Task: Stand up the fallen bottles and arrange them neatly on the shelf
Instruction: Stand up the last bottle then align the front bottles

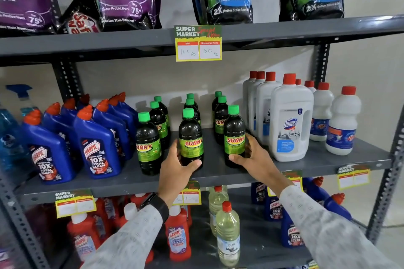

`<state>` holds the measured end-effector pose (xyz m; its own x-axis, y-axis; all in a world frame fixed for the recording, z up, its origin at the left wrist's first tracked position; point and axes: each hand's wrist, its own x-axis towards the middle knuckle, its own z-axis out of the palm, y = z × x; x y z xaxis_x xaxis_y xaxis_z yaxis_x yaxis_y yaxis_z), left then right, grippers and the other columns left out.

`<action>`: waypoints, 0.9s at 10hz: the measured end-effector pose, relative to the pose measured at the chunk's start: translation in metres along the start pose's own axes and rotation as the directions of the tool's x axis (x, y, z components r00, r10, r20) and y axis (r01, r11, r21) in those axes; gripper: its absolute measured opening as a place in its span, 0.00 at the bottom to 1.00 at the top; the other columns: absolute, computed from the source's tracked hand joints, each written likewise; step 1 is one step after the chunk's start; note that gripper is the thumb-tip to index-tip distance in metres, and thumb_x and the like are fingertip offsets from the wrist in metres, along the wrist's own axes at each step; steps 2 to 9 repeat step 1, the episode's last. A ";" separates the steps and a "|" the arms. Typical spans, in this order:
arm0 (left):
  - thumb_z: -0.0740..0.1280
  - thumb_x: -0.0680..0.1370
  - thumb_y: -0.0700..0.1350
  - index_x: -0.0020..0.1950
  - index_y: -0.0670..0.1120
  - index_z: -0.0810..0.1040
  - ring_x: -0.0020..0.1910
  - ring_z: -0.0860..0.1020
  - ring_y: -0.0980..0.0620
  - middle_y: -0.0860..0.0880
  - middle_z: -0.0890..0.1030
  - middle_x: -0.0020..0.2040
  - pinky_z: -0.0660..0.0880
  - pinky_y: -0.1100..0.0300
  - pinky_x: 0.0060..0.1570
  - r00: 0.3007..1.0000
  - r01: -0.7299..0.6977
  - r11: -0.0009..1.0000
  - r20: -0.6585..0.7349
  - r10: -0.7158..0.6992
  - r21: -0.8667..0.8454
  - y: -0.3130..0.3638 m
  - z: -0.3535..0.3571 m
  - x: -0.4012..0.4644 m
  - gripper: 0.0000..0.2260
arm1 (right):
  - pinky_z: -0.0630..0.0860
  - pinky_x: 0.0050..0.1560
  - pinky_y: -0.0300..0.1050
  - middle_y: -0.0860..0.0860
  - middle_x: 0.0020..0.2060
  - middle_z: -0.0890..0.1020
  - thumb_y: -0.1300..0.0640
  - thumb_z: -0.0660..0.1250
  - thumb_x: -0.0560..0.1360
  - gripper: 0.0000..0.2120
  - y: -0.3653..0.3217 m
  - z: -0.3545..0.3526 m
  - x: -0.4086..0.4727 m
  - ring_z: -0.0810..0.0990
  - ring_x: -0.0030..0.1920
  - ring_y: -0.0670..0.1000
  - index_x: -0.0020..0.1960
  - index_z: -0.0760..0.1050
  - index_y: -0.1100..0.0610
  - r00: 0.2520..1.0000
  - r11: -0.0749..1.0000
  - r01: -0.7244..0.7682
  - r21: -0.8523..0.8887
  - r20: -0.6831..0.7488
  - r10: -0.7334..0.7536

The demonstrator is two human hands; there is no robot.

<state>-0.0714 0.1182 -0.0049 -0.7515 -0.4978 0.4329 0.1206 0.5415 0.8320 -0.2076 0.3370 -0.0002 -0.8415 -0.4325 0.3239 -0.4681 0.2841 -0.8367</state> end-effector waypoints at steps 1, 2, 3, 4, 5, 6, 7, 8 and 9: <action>0.73 0.75 0.56 0.83 0.55 0.53 0.70 0.71 0.63 0.52 0.71 0.77 0.70 0.54 0.72 0.989 -0.127 0.988 -0.070 0.133 0.090 0.021 -0.018 -0.006 0.42 | 0.67 0.77 0.58 0.50 0.78 0.72 0.48 0.76 0.76 0.47 -0.029 -0.013 -0.009 0.71 0.76 0.54 0.85 0.53 0.52 0.996 0.998 0.058 -0.001 -0.061 -0.058; 0.73 0.75 0.56 0.83 0.55 0.53 0.70 0.71 0.63 0.52 0.71 0.77 0.70 0.54 0.72 0.989 -0.127 0.988 -0.070 0.133 0.090 0.021 -0.018 -0.006 0.42 | 0.67 0.77 0.58 0.50 0.78 0.72 0.48 0.76 0.76 0.47 -0.029 -0.013 -0.009 0.71 0.76 0.54 0.85 0.53 0.52 0.996 0.998 0.058 -0.001 -0.061 -0.058; 0.73 0.75 0.56 0.83 0.55 0.53 0.70 0.71 0.63 0.52 0.71 0.77 0.70 0.54 0.72 0.989 -0.127 0.988 -0.070 0.133 0.090 0.021 -0.018 -0.006 0.42 | 0.67 0.77 0.58 0.50 0.78 0.72 0.48 0.76 0.76 0.47 -0.029 -0.013 -0.009 0.71 0.76 0.54 0.85 0.53 0.52 0.996 0.998 0.058 -0.001 -0.061 -0.058; 0.73 0.75 0.56 0.83 0.55 0.53 0.70 0.71 0.63 0.52 0.71 0.77 0.70 0.54 0.72 0.989 -0.127 0.988 -0.070 0.133 0.090 0.021 -0.018 -0.006 0.42 | 0.67 0.77 0.58 0.50 0.78 0.72 0.48 0.76 0.76 0.47 -0.029 -0.013 -0.009 0.71 0.76 0.54 0.85 0.53 0.52 0.996 0.998 0.058 -0.001 -0.061 -0.058; 0.73 0.75 0.56 0.83 0.55 0.53 0.70 0.71 0.63 0.52 0.71 0.77 0.70 0.54 0.72 0.989 -0.127 0.988 -0.070 0.133 0.090 0.021 -0.018 -0.006 0.42 | 0.67 0.77 0.58 0.50 0.78 0.72 0.48 0.76 0.76 0.47 -0.029 -0.013 -0.009 0.71 0.76 0.54 0.85 0.53 0.52 0.996 0.998 0.058 -0.001 -0.061 -0.058; 0.73 0.75 0.56 0.83 0.55 0.53 0.70 0.71 0.63 0.52 0.71 0.77 0.70 0.54 0.72 0.989 -0.127 0.988 -0.070 0.133 0.090 0.021 -0.018 -0.006 0.42 | 0.67 0.77 0.58 0.50 0.78 0.72 0.48 0.76 0.76 0.47 -0.029 -0.013 -0.009 0.71 0.76 0.54 0.85 0.53 0.52 0.996 0.998 0.058 -0.001 -0.061 -0.058; 0.73 0.75 0.56 0.83 0.55 0.53 0.70 0.71 0.63 0.52 0.71 0.77 0.70 0.54 0.72 0.989 -0.127 0.988 -0.070 0.133 0.090 0.021 -0.018 -0.006 0.42 | 0.67 0.77 0.58 0.50 0.78 0.72 0.48 0.76 0.76 0.47 -0.029 -0.013 -0.009 0.71 0.76 0.54 0.85 0.53 0.52 0.996 0.998 0.058 -0.001 -0.061 -0.058; 0.73 0.75 0.56 0.83 0.55 0.53 0.70 0.71 0.63 0.52 0.71 0.77 0.70 0.54 0.72 0.989 -0.127 0.988 -0.070 0.133 0.090 0.021 -0.018 -0.006 0.42 | 0.67 0.77 0.58 0.50 0.78 0.72 0.48 0.76 0.76 0.47 -0.029 -0.013 -0.009 0.71 0.76 0.54 0.85 0.53 0.52 0.996 0.998 0.058 -0.001 -0.061 -0.058; 0.73 0.75 0.56 0.83 0.55 0.53 0.70 0.71 0.63 0.52 0.71 0.77 0.70 0.54 0.72 0.989 -0.127 0.988 -0.070 0.133 0.090 0.021 -0.018 -0.006 0.42 | 0.67 0.77 0.58 0.50 0.78 0.72 0.48 0.76 0.76 0.47 -0.029 -0.013 -0.009 0.71 0.76 0.54 0.85 0.53 0.52 0.996 0.998 0.058 -0.001 -0.061 -0.058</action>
